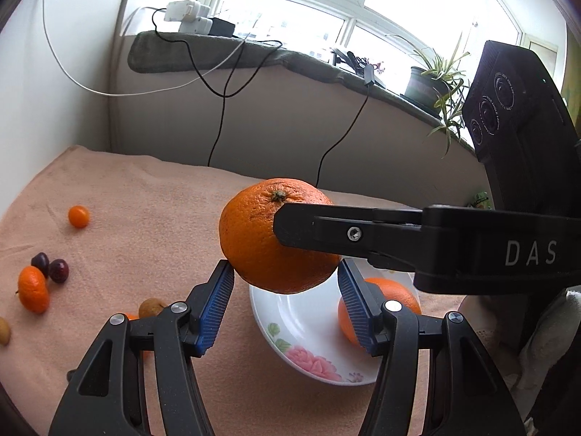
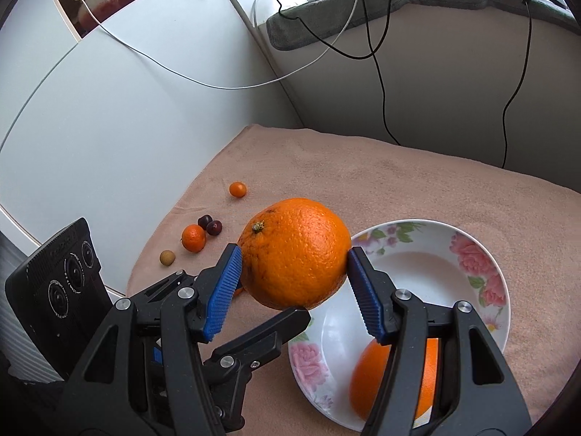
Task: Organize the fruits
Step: 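Lift the dimpled orange with the right gripper and carry it over the plate, then lower the dimpled orange beside the first orange and open the right gripper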
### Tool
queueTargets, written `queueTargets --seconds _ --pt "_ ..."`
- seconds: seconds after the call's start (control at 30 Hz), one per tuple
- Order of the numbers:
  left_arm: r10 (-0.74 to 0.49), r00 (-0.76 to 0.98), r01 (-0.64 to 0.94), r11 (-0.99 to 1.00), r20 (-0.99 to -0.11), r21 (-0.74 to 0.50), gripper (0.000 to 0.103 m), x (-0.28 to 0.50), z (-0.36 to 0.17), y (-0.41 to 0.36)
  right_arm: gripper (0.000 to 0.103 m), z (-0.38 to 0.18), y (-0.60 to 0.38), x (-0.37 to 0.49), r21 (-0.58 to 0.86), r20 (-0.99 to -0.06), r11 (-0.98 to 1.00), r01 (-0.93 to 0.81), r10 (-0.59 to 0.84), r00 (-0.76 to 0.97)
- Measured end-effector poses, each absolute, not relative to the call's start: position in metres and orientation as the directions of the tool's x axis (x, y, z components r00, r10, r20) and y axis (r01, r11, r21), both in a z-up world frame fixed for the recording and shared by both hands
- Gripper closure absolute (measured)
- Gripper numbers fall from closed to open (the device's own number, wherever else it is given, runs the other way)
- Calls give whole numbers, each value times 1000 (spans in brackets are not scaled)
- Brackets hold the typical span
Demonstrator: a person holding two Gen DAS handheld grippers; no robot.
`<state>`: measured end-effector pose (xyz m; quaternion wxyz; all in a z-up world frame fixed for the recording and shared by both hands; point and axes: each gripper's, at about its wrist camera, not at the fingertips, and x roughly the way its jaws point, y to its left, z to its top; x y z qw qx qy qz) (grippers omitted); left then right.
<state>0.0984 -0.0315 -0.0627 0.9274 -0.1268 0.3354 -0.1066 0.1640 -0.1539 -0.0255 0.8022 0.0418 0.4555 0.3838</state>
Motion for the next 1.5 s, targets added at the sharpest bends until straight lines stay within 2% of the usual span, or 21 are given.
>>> queueTargets --seconds 0.53,0.63,0.97,1.07,1.17,1.33,1.5 --pt "-359 690 191 928 -629 -320 47 108 -74 -65 40 -50 -191 193 462 -711 755 -465 629 314" --pt "-366 701 211 926 -612 -312 51 105 -70 -69 40 -53 -197 196 461 -711 763 -453 623 326" --pt "-374 712 237 925 -594 -298 51 95 -59 -70 40 -45 -216 196 458 -693 782 -423 612 382" --pt "-373 715 231 925 -592 -303 51 92 -57 -67 34 -42 -220 193 452 -686 791 -413 604 406" --pt "-372 716 230 924 -591 -304 49 88 -56 -65 30 -40 -224 190 452 -678 794 -406 601 422" --pt "-367 719 225 926 -590 -302 35 84 -54 -62 28 -36 -229 182 428 -671 810 -400 582 460" --pt "-361 725 218 928 -586 -301 32 76 -53 -56 22 -30 -234 173 416 -652 820 -395 571 499"
